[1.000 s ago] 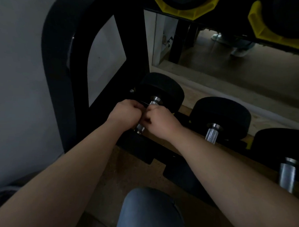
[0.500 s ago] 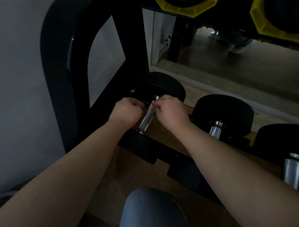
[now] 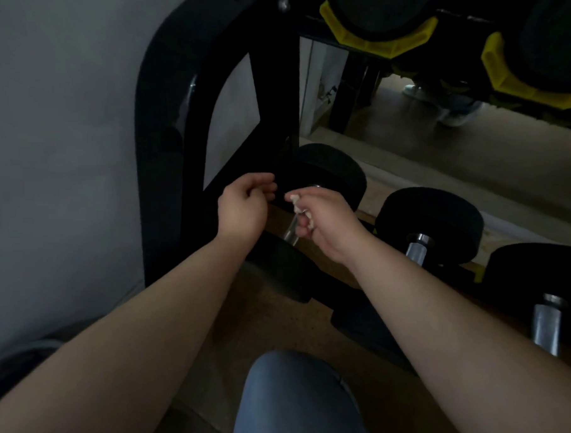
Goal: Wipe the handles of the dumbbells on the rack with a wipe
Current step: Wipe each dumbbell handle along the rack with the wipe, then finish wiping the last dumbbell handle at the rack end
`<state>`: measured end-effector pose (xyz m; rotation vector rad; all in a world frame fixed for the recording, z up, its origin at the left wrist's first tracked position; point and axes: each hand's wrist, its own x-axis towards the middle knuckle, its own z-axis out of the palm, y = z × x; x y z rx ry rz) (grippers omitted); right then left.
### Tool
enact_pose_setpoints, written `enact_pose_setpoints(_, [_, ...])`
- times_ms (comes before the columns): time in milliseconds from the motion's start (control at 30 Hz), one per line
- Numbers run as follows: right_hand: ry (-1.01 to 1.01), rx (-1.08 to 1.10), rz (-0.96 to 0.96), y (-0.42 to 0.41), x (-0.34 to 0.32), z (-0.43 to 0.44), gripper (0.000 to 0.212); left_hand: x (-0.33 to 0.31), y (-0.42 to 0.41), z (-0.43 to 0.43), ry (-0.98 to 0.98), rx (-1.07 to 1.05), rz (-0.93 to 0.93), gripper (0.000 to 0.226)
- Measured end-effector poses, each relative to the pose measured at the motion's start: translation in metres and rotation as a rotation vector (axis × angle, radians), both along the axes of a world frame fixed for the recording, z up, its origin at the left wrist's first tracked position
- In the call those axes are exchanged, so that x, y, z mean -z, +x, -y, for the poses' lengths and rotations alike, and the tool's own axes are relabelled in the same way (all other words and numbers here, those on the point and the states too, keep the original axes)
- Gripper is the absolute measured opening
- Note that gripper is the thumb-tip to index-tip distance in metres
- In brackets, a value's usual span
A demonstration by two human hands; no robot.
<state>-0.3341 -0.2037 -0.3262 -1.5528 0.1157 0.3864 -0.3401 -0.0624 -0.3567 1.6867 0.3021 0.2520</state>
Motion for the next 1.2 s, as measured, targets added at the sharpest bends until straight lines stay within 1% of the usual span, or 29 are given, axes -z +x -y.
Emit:
enact_pose_setpoints(33, [0.117,0.015,-0.051,-0.005,-0.005,-0.006,0.025,0.0,-0.009,-0.005,0.004,0.011,0.015,0.039])
enact_pose_setpoints(100, [0.264,-0.009,-0.103,-0.015,-0.012,-0.018,0.027,-0.002,-0.031,-0.017,0.012,0.033,0.036,0.038])
enact_pose_setpoints(233, [0.45,-0.133,-0.155,-0.033,-0.017,-0.048,0.032,-0.004,-0.077,-0.046,-0.047,-0.004,0.07,0.034])
enact_pose_setpoints(333, [0.529,-0.191,-0.202,-0.049,-0.01,-0.079,0.05,-0.001,-0.11,-0.074,0.004,-0.07,0.064,0.031])
enact_pose_setpoints(400, [0.473,-0.237,-0.203,-0.063,-0.003,-0.103,0.06,0.0,-0.132,-0.095,0.045,-0.111,0.042,0.031])
enact_pose_setpoints(433, [0.432,-0.261,-0.194,-0.071,0.0,-0.115,0.059,0.003,-0.143,-0.106,0.058,-0.127,0.026,0.032])
enact_pose_setpoints(567, [0.357,-0.405,-0.194,-0.106,0.016,-0.164,0.038,0.008,-0.189,-0.152,0.151,-0.183,-0.093,0.035])
enact_pose_setpoints(633, [0.29,-0.494,-0.184,-0.125,0.026,-0.189,0.033,0.01,-0.214,-0.176,0.164,-0.221,-0.173,0.032])
enact_pose_setpoints(700, [0.181,-0.554,-0.15,-0.142,0.037,-0.213,0.031,0.015,-0.238,-0.2,0.238,-0.227,-0.251,0.028])
enact_pose_setpoints(767, [0.029,-0.619,-0.067,-0.159,0.05,-0.236,0.027,0.023,-0.261,-0.224,0.315,-0.256,-0.326,0.023])
enact_pose_setpoints(833, [-0.08,-0.695,0.001,-0.174,0.065,-0.258,0.025,0.033,-0.283,-0.246,0.329,-0.337,-0.386,0.021])
enact_pose_setpoints(933, [-0.173,-0.795,0.053,-0.19,0.087,-0.287,0.034,0.046,-0.307,-0.264,0.36,-0.447,-0.461,0.019])
enact_pose_setpoints(967, [-0.229,-0.834,0.099,-0.193,0.092,-0.295,0.039,0.052,-0.313,-0.267,0.394,-0.467,-0.476,0.02])
enact_pose_setpoints(1033, [-0.413,-0.9,0.226,-0.197,0.1,-0.307,0.049,0.061,-0.324,-0.271,0.484,-0.478,-0.513,0.027])
enact_pose_setpoints(1100, [-0.566,-0.953,0.374,-0.2,0.103,-0.313,0.055,0.069,-0.331,-0.275,0.555,-0.457,-0.542,0.035])
enact_pose_setpoints(1200, [-0.605,-1.024,0.546,-0.206,0.106,-0.321,0.057,0.074,-0.334,-0.282,0.634,-0.43,-0.57,0.042])
